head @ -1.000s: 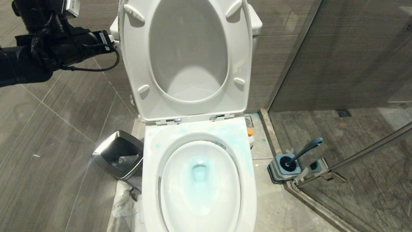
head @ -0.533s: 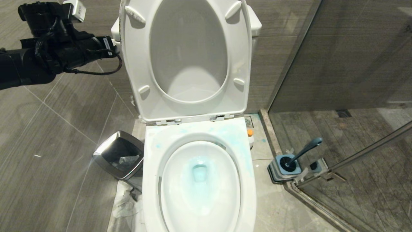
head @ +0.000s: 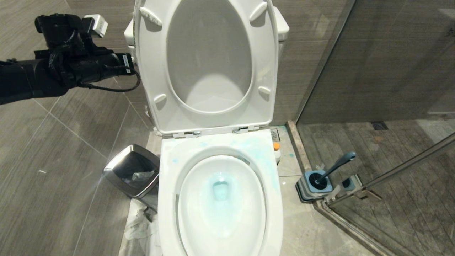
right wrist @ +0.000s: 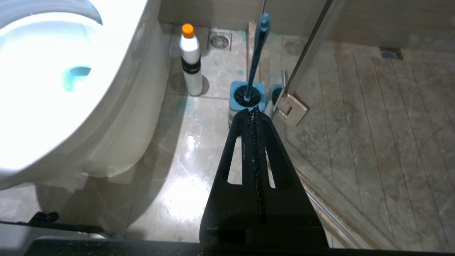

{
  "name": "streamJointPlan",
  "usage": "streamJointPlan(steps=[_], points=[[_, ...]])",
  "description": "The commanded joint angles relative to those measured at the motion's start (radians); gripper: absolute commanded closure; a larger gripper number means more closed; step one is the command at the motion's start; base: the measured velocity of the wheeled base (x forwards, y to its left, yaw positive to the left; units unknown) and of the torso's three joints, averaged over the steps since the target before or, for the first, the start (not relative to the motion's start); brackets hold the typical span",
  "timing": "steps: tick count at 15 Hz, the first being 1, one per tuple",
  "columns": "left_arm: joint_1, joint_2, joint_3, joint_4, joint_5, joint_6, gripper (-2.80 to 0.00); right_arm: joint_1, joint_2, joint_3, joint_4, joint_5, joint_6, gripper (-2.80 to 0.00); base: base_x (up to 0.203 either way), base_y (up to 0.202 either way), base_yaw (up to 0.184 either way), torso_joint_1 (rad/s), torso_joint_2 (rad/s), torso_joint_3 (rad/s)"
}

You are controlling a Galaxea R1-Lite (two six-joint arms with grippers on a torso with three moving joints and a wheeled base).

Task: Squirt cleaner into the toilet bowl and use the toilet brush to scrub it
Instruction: Flush the toilet

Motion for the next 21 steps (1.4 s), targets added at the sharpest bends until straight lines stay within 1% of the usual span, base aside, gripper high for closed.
streamJointPlan(steps=[1, 9, 11, 15, 21], points=[[-0.008, 0.014, -0.001, -0.007, -0.005, 0.001, 0.00, 0.000, 0.002, 0.000, -0.001, 0.001, -0.001, 0.00, 0.000, 0.000, 0.000, 0.000, 0.00, 0.000], [-0.005, 0.000, -0.001, -0.015, -0.007, -0.006, 0.00, 0.000, 0.002, 0.000, -0.001, 0.001, -0.001, 0.00, 0.000, 0.000, 0.000, 0.000, 0.00, 0.000], [0.001, -0.018, -0.003, -0.016, -0.007, -0.017, 0.00, 0.000, 0.002, 0.000, -0.001, 0.001, -0.001, 0.00, 0.000, 0.000, 0.000, 0.000, 0.00, 0.000], [0.022, -0.108, -0.001, -0.018, -0.006, -0.092, 0.00, 0.000, 0.002, 0.000, -0.001, 0.001, -0.001, 0.00, 0.000, 0.000, 0.000, 0.000, 0.00, 0.000], [0.091, -0.257, -0.001, -0.021, -0.025, -0.141, 0.00, 0.000, 0.002, 0.000, -0.001, 0.001, -0.001, 0.00, 0.000, 0.000, 0.000, 0.000, 0.00, 0.000]])
